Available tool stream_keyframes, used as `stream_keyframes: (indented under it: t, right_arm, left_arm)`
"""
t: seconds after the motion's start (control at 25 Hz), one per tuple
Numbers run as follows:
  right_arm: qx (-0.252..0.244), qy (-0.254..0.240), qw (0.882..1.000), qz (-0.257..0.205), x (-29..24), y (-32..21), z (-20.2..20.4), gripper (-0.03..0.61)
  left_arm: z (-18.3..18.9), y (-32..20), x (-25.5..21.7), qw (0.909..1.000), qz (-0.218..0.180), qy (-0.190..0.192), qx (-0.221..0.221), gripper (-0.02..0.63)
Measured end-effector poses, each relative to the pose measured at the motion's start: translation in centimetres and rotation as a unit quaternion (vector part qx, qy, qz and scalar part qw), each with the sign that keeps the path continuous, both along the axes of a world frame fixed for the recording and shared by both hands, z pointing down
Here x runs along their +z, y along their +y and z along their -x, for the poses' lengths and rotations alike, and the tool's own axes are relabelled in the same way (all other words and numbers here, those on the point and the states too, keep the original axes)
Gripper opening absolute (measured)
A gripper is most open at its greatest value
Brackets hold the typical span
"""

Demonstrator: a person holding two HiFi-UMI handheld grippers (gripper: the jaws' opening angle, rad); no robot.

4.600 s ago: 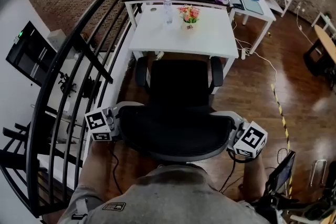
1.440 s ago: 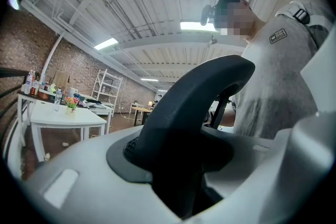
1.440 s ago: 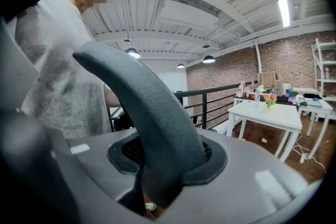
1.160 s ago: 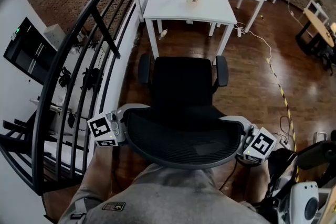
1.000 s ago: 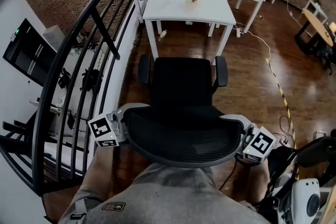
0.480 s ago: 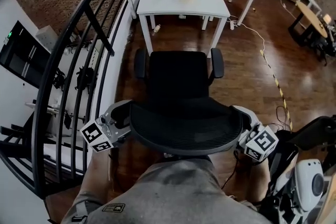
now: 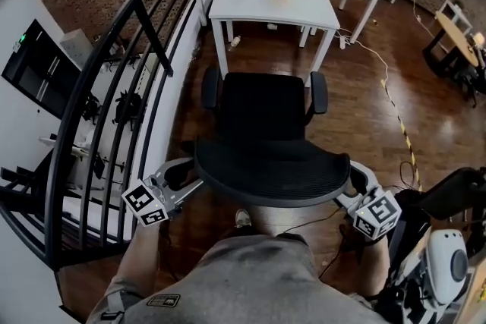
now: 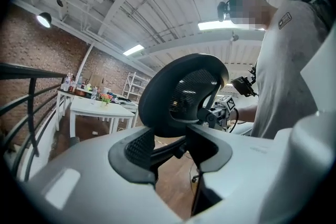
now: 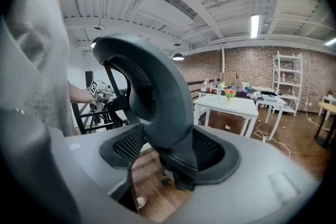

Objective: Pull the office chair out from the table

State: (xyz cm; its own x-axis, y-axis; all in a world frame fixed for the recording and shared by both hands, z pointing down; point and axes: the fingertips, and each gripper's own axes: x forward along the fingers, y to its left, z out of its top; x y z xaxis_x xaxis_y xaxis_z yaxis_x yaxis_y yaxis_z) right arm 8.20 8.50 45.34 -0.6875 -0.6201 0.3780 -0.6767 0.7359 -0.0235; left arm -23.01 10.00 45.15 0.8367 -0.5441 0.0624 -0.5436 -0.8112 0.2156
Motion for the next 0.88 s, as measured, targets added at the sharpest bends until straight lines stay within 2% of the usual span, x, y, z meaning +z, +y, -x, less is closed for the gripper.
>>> stream_keyframes:
  t: [0.12, 0.24, 0.4, 0.44, 0.72, 0.88]
  right_arm:
    - [-0.006, -0.002, 1.000, 0.001, 0.7, 1.0, 0.0, 0.268]
    - [-0.026, -0.012, 1.000, -0.003, 1.2, 2.7, 0.5, 0.229]
    - [-0.065, -0.033, 0.997, -0.008, 1.0, 6.3, 1.4, 0.037]
    - [-0.077, -0.037, 0.996, -0.006, 1.1, 7.5, 1.5, 0.013]
    - [-0.146, -0.067, 0.987, 0.009, 2.8, 14.9, 1.4, 0.007]
    - [-0.179, -0.079, 0.981, 0.017, 3.3, 19.2, 1.4, 0.007]
  left_arm:
    - [-1.7, 2.1, 0.4, 0.9999, 0.005, 0.008, 0.008, 0.080]
    - [-4.5, 4.3, 0.6, 0.9996, 0.003, 0.013, 0.025, 0.000]
    - [-8.9, 7.4, 0.3, 0.9990, 0.004, 0.018, 0.042, 0.000]
    - [-10.0, 8.4, 0.3, 0.9987, 0.005, 0.018, 0.047, 0.000]
    - [-17.0, 15.7, 1.6, 0.9974, 0.017, 0.016, 0.068, 0.000]
    - [-19.4, 20.1, 2.2, 0.9972, 0.029, 0.015, 0.067, 0.000]
